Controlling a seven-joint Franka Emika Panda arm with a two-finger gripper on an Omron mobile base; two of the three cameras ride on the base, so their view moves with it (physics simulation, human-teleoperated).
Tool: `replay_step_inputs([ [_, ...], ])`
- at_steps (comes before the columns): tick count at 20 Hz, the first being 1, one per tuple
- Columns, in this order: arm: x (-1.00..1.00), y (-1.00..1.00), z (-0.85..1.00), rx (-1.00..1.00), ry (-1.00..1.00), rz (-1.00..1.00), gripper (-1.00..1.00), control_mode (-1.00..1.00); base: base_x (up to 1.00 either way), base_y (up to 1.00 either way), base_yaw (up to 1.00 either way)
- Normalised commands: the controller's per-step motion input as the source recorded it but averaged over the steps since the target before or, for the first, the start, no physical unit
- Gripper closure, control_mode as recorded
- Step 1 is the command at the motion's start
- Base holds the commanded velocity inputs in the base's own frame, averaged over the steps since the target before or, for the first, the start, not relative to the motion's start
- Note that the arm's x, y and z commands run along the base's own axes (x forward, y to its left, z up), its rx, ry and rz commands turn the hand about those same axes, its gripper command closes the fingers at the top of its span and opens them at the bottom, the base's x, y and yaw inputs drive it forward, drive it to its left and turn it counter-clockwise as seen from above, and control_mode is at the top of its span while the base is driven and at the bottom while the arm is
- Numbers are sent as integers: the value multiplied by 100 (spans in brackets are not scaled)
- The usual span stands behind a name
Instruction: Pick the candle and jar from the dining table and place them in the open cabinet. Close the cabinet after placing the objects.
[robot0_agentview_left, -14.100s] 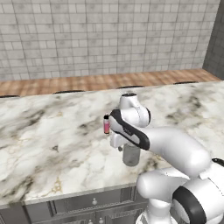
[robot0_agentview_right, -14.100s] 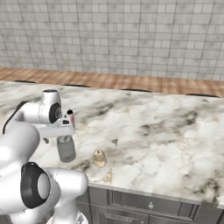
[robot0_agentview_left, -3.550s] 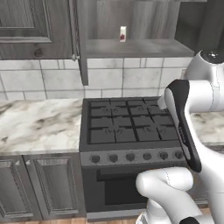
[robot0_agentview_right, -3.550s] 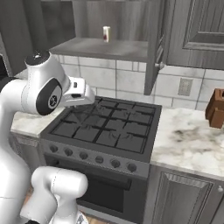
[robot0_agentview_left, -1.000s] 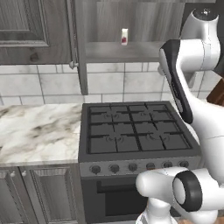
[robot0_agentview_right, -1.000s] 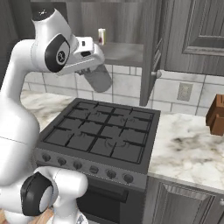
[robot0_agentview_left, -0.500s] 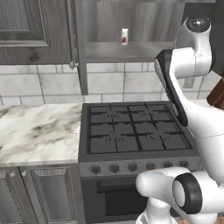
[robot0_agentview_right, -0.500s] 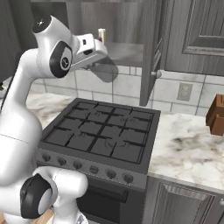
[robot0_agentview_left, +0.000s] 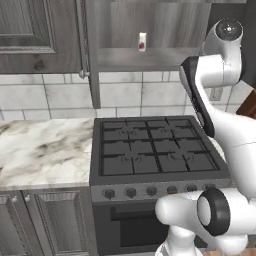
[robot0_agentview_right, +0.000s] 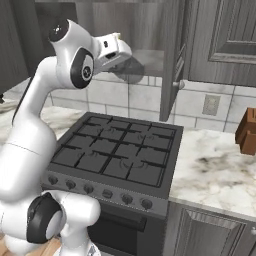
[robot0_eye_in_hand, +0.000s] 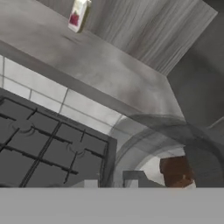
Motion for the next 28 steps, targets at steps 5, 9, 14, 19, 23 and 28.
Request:
replay_step_inputs([
  [5,49,-16,18,0,0,0,100,-100,0,0,0],
  [9,50,-11,1,0,0,0,100,-100,0,0,0],
  [14,45,-13,0,0,0,0,100,-100,0,0,0],
  [19,43,-18,0,0,0,0,100,-100,0,0,0],
  [23,44,-21,0,0,0,0,100,-100,0,0,0],
  [28,39,-20,0,0,0,0,100,-100,0,0,0],
])
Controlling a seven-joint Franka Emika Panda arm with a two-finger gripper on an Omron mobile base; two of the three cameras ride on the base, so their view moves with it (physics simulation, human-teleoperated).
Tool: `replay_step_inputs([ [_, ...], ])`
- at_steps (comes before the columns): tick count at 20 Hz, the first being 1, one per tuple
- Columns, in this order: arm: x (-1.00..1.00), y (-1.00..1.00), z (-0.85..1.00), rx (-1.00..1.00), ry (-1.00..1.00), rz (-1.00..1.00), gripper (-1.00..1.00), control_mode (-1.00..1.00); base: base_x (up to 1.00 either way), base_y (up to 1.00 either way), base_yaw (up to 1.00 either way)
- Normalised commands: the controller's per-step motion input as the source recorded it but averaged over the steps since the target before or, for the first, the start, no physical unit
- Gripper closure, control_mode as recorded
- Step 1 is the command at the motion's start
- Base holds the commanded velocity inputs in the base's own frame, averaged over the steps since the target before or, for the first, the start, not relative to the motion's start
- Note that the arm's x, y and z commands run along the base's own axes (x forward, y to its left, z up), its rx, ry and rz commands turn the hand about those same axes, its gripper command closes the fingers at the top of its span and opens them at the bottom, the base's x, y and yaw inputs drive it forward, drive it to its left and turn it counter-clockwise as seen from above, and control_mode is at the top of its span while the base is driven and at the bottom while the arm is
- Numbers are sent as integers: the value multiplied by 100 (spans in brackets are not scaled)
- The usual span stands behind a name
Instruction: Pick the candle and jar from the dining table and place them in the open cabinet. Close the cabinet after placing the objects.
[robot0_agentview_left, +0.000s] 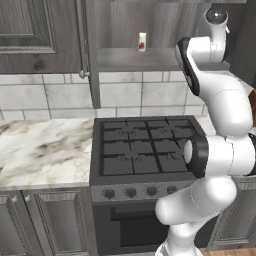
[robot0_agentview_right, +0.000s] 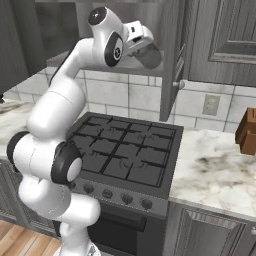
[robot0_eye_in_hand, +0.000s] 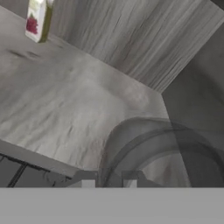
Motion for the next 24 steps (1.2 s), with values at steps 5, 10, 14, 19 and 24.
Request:
replay_step_inputs([
  [5,40,-18,0,0,0,0,100,-100,0,0,0],
  [10,31,-8,0,0,0,0,100,-100,0,0,0],
  [14,14,0,0,0,0,0,100,-100,0,0,0],
  [19,1,0,0,0,0,0,-100,-100,0,0,0],
  [24,0,0,7,0,-2,0,-100,-100,0,0,0],
])
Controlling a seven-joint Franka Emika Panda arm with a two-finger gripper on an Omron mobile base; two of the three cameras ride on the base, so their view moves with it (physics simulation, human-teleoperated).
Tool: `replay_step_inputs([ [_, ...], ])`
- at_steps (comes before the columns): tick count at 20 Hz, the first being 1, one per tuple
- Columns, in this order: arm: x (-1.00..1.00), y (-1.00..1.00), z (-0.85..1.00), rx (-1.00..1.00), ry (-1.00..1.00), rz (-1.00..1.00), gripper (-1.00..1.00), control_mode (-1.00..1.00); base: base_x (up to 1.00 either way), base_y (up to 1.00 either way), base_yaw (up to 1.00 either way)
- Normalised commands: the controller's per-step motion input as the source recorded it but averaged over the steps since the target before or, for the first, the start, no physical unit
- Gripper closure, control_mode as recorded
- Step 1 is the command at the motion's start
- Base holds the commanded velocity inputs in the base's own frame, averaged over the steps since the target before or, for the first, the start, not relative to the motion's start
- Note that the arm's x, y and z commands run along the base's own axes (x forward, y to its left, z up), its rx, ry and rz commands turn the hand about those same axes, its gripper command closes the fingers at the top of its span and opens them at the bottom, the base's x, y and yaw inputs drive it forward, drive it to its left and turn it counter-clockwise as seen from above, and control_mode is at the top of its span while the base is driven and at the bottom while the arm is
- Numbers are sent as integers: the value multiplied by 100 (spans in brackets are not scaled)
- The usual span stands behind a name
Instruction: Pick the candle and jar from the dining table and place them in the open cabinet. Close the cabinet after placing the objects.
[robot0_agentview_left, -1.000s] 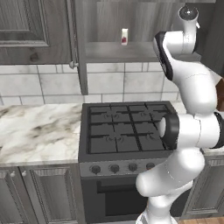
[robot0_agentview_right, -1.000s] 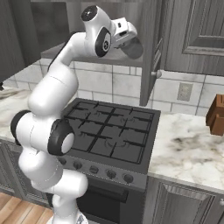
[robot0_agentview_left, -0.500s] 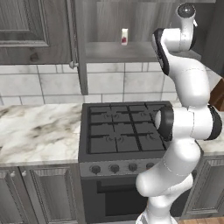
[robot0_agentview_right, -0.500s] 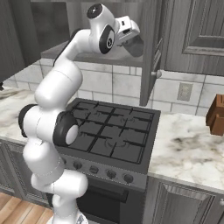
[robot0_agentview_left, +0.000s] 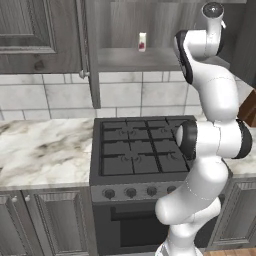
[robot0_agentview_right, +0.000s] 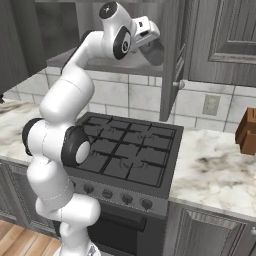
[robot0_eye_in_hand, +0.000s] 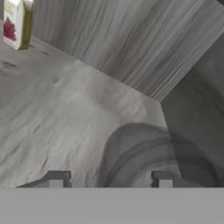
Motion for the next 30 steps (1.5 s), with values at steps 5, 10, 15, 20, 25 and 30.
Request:
replay_step_inputs([
  [5,4,-3,16,0,-11,0,-100,-100,0,0,0],
  [10,23,-9,13,-1,-14,0,-100,-100,0,0,0],
  [15,27,-14,6,-3,-15,0,-100,-100,0,0,0],
  [20,14,-18,11,-5,-14,0,-100,-100,0,0,0],
  [25,14,-11,38,-4,2,0,-100,-100,0,0,0],
  [30,5,0,60,0,22,0,-100,-100,0,0,0],
])
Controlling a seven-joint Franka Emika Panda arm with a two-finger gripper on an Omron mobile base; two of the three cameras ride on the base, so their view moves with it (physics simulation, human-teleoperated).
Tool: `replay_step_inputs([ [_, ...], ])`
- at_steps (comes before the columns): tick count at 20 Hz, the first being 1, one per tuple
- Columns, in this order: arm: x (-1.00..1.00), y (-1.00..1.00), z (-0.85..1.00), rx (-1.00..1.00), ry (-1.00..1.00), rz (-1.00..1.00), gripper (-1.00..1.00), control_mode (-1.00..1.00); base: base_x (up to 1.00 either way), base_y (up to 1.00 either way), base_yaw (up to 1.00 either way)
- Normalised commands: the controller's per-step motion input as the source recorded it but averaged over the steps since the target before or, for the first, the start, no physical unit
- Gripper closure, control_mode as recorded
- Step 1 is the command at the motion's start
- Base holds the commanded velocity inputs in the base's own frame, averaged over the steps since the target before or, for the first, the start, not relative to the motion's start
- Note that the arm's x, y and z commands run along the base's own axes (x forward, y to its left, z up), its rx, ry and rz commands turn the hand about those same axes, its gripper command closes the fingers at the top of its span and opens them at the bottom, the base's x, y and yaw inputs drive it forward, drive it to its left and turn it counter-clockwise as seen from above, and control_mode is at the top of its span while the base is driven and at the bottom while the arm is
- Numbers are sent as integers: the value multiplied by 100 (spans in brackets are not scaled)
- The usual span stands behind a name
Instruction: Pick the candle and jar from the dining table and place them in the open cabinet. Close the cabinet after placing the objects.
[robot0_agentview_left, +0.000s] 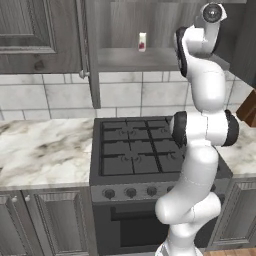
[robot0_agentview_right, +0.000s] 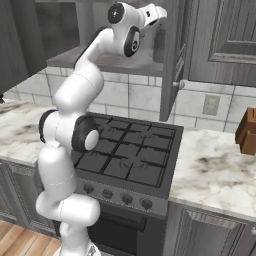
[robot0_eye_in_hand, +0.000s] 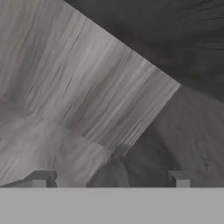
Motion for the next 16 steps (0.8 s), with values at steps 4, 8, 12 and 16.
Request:
replay_step_inputs([
  [4,-13,0,29,0,20,0,-100,-100,0,0,0],
  [8,-54,0,0,0,8,0,-100,-100,0,0,0],
  [12,-90,0,0,0,0,0,-100,-100,0,0,0],
  [16,-100,0,0,0,0,0,-100,-100,0,0,0],
])
